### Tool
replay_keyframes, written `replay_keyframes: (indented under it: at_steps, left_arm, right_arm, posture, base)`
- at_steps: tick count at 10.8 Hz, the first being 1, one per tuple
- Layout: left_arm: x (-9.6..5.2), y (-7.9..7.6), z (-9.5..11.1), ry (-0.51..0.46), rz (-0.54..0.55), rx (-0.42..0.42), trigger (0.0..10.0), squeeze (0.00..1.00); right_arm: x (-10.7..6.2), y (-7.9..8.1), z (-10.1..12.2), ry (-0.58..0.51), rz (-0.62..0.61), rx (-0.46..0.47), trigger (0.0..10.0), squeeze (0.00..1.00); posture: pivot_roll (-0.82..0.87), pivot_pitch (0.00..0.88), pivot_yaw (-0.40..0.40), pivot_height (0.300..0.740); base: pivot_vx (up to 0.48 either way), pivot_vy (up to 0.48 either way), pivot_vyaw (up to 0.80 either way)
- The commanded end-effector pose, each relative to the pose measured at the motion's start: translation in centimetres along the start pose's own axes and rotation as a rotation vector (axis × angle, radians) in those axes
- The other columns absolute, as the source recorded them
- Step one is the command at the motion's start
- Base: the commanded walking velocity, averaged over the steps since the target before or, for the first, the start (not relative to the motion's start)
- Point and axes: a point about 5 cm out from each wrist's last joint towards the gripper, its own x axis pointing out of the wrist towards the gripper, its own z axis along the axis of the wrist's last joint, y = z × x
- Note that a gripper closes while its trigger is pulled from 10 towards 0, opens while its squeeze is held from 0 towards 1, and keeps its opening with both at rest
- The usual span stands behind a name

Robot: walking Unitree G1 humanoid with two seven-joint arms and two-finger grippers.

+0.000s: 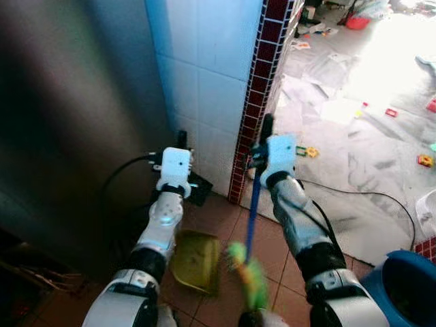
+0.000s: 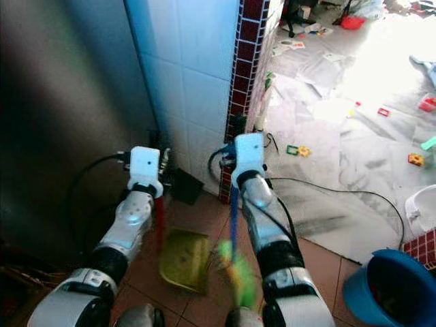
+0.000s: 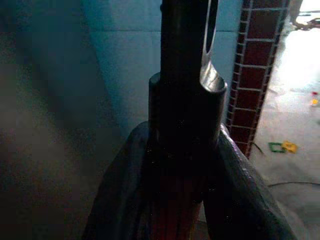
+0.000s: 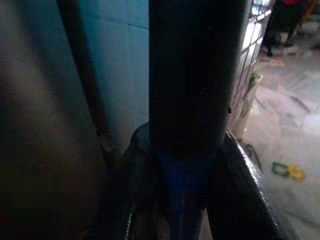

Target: Sweep floor

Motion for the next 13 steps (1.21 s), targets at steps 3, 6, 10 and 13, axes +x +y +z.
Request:
replay_keyframes:
  at_steps: [3,6,10,13]
  left_arm:
    - [0.5,-0.5,0.5,-0.017,-0.033,-0.028,10.0,0.0]
    - [0.6,-0.6,0.5,-0.014,-0.038,-0.038,10.0,0.0]
    - [0.8,-0.7,0.7,-0.011,-0.064,-0.129,10.0,0.0]
    - [0.8,-0.4,0.8,-0.025,-0.073,-0.153,10.0,0.0]
  right_arm:
    - [0.4,1.2,1.9,-0.054,0.072,0.137,10.0,0.0]
    - [0.1,2.0,3.9,-0.156,0.133,0.235,10.0,0.0]
    - [0.1,1.3,6.2,-0.239,0.158,0.119,10.0,0.0]
    - [-0.3,0.6,7.2,-0.303,0.122,0.033,10.0,0.0]
  posture:
    - [-0.03,0.015,0.008,0.74]
    - [-0.03,0.019,0.009,0.74]
    - [-0.04,0.024,0.012,0.74]
    - [-0.04,0.021,0.008,0.74]
  base:
    - [0.0,0.0,0.0]
    - [0.0,0.0,0.0]
    - [0.0,0.0,0.0]
    - [0.0,0.0,0.0]
